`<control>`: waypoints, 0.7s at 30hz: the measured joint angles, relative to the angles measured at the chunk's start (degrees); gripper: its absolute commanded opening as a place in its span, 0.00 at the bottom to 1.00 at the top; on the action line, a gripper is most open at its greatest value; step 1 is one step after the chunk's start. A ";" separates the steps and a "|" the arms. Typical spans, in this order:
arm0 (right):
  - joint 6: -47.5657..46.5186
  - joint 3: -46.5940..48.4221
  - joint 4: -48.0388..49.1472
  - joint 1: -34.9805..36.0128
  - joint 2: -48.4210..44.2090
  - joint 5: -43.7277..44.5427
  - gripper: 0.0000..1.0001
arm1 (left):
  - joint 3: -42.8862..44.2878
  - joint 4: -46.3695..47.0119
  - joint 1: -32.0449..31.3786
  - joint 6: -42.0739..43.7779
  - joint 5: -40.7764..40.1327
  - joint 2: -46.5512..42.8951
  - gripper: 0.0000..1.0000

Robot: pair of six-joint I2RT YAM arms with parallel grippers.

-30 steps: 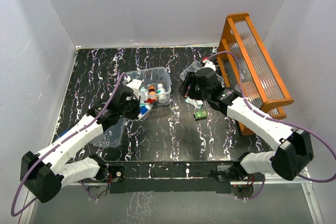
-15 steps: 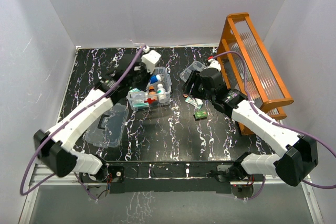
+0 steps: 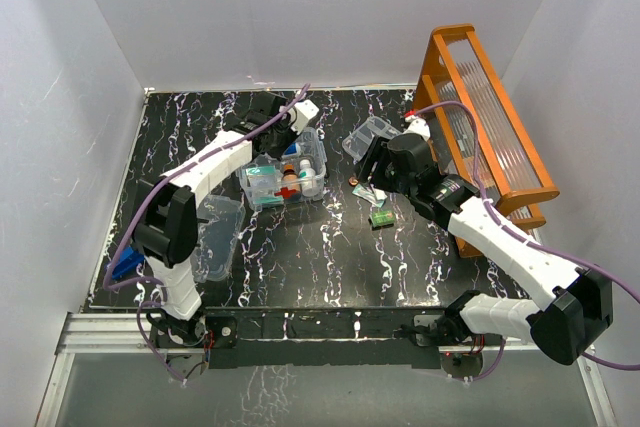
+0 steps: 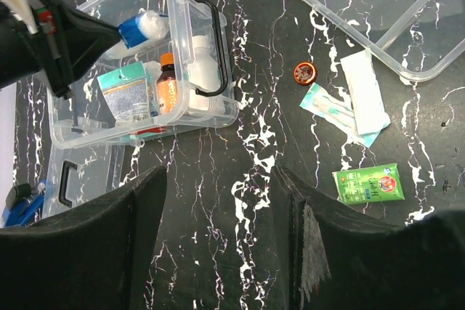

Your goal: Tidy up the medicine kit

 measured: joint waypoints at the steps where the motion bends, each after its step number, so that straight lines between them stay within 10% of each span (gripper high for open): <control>1: 0.02 0.00 -0.13 0.00 0.00 -0.02 0.57 | 0.11 0.61 -0.02 0.26 0.00 0.70 0.00; 21: 0.28 -0.70 -0.66 -0.33 -0.20 -0.02 0.57 | 2.40 9.64 -0.07 0.87 1.46 12.04 0.00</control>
